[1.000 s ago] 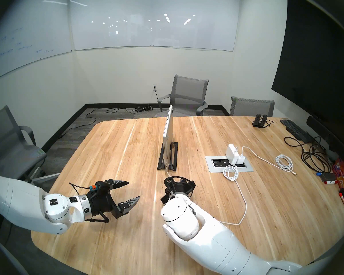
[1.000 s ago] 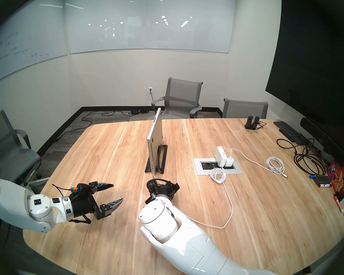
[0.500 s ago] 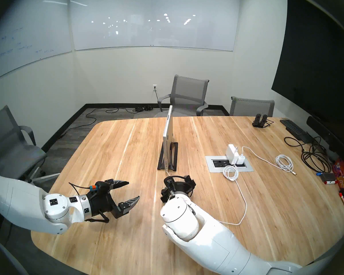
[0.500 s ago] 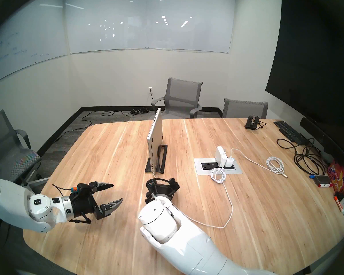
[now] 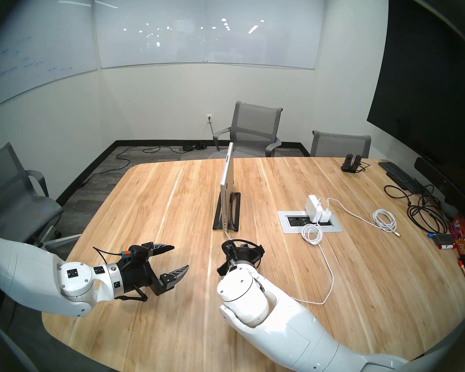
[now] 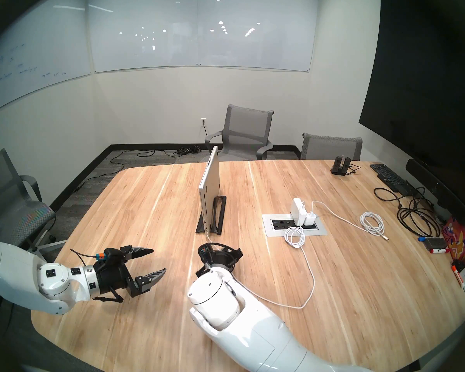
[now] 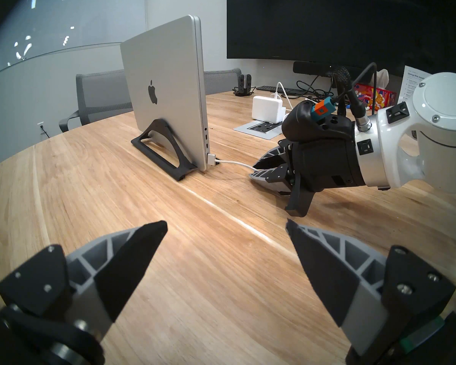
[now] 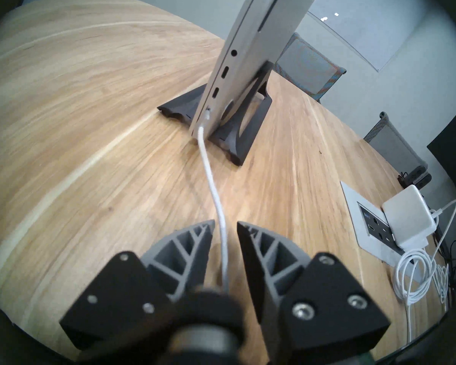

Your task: Plug the charging cable into the port of a MacBook

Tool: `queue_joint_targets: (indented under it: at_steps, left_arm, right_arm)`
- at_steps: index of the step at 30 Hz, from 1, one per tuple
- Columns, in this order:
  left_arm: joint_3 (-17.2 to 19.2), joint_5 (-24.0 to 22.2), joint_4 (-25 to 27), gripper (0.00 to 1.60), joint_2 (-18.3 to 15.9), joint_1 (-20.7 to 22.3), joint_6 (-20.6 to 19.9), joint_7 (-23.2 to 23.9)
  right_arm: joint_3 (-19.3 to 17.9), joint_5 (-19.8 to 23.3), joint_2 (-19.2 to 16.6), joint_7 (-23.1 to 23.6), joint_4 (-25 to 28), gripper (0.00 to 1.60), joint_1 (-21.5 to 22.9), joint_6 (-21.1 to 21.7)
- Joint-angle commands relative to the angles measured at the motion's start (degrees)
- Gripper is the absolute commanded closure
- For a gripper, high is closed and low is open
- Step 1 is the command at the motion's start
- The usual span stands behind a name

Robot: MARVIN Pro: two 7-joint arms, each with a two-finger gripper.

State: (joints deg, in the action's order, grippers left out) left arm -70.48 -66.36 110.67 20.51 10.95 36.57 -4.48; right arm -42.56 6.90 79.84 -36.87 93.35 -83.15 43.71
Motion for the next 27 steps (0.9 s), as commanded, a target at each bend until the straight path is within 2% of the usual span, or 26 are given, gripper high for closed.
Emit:
queue_joint_targets:
  at_steps: [1,8,21,27]
  left_arm:
    - [0.5,0.1,0.2,0.0,0.1,0.4,0.2,-0.1]
    - [0.5,0.1,0.2,0.0,0.1,0.4,0.2,-0.1]
    - [0.5,0.1,0.2,0.0,0.1,0.4,0.2,-0.1]
    - [0.5,0.1,0.2,0.0,0.1,0.4,0.2,-0.1]
  right_arm:
    - [0.0,0.0,0.5,0.5,-0.1,0.89,1.3,-0.8]
    - [-0.1,-0.1,0.9,0.7,-1.2,0.92,1.9,-1.4]
    - [-0.6,-0.3,1.6,1.9,-3.1,0.75,3.8,-2.6]
    - [-0.8,-0.3,1.8,2.7,-4.0,0.72,4.6,-3.2]
